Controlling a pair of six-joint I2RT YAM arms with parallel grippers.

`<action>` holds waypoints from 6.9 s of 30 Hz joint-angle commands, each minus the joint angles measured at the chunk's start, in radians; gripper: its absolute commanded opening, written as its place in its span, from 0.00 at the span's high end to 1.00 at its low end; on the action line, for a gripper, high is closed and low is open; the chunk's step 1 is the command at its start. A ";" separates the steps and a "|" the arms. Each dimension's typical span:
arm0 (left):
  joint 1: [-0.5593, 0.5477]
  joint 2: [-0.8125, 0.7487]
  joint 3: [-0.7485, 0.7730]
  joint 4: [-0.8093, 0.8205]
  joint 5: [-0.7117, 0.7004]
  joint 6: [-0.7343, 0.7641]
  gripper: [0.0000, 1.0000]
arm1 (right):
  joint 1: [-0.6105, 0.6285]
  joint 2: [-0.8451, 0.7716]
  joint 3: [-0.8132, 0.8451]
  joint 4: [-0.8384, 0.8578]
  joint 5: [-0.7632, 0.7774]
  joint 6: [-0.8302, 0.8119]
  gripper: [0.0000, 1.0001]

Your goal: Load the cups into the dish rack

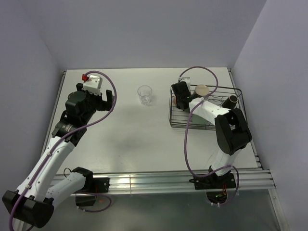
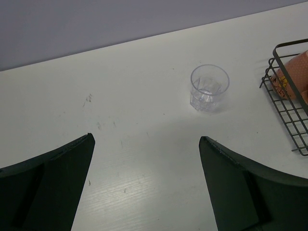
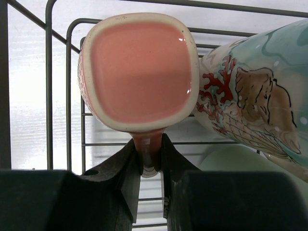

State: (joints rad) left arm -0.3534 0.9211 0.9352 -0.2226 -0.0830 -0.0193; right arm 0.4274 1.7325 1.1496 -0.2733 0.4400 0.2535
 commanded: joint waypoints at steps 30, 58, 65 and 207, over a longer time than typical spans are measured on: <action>-0.002 0.007 -0.009 0.042 0.028 0.009 0.01 | -0.010 -0.025 0.044 0.008 -0.020 -0.002 0.39; -0.002 0.358 0.240 -0.070 0.278 -0.100 0.01 | -0.003 -0.540 -0.014 0.029 -0.132 -0.206 0.01; -0.002 0.742 0.623 -0.228 0.252 -0.171 0.01 | -0.004 -0.636 -0.074 -0.003 -0.147 -0.287 0.00; -0.050 -0.645 -0.610 0.629 0.852 1.297 1.00 | 0.251 -0.077 0.203 0.669 -1.638 0.801 0.00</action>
State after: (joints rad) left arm -0.4011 0.2794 0.3290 0.3508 0.7391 1.2461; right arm 0.6640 1.6890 1.3056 0.4332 -1.1728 1.1294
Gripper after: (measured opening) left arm 0.068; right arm 0.999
